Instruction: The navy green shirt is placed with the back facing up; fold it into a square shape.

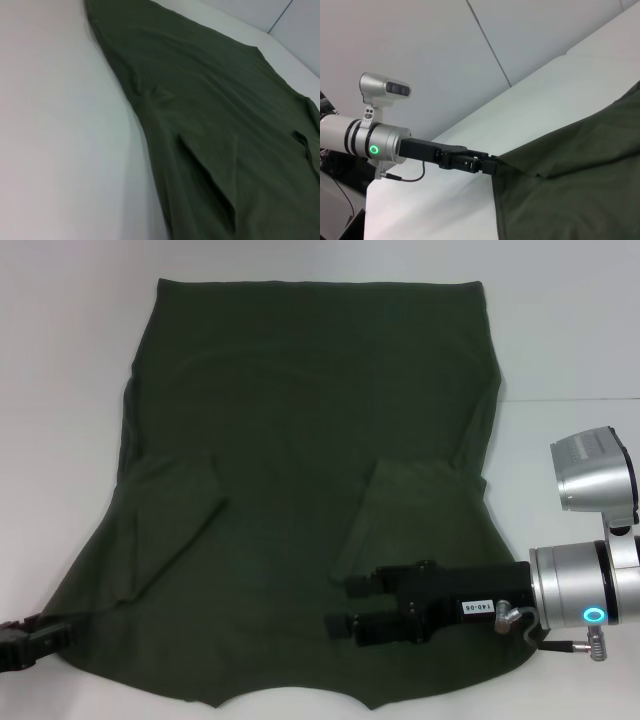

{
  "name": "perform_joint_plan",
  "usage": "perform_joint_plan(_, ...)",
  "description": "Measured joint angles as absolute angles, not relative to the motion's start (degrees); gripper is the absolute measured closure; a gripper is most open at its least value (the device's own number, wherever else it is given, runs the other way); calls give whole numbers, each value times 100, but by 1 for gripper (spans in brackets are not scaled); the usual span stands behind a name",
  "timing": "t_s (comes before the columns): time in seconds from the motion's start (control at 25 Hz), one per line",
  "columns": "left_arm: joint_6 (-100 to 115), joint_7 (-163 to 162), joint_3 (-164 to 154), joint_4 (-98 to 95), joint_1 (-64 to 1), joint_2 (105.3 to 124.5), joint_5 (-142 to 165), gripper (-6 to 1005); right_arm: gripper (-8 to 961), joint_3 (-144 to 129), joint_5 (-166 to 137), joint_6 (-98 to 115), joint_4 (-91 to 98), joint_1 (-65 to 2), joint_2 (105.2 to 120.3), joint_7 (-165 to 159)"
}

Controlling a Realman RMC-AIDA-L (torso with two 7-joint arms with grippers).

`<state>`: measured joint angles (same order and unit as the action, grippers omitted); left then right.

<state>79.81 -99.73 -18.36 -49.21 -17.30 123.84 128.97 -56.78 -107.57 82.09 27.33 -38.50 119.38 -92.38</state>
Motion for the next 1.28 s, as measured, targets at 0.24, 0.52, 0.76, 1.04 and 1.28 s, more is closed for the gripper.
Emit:
perform_joint_plan(0.24,7958,-9967,-1909,-4930,-1769,12384,12903,226,136,-5656,-10739,8209,2733,-3852,11944,-9238)
perform_joint_plan(0.52,7925,-9977,-1956,-4995,-1836,12360,13022,250,137,-5644,-10737,8236,2733,-3856,11955,-9234)
perform_joint_plan(0.76,7906,-10009,-1967,-5022,-1863,12364,13060,566,137,-5642,-10731,8278,2734,-3865,11955,-9217)
perform_joint_plan(1.04,7892,-10016,-1964,-5022,-1863,12366,13061,836,136,-5642,-10731,8294,2733,-3868,11952,-9233)
perform_joint_plan(1.28,8011,-10023,-1927,-5019,-1875,12365,13003,959,163,-5643,-10731,8475,2948,-3829,11945,-9576)
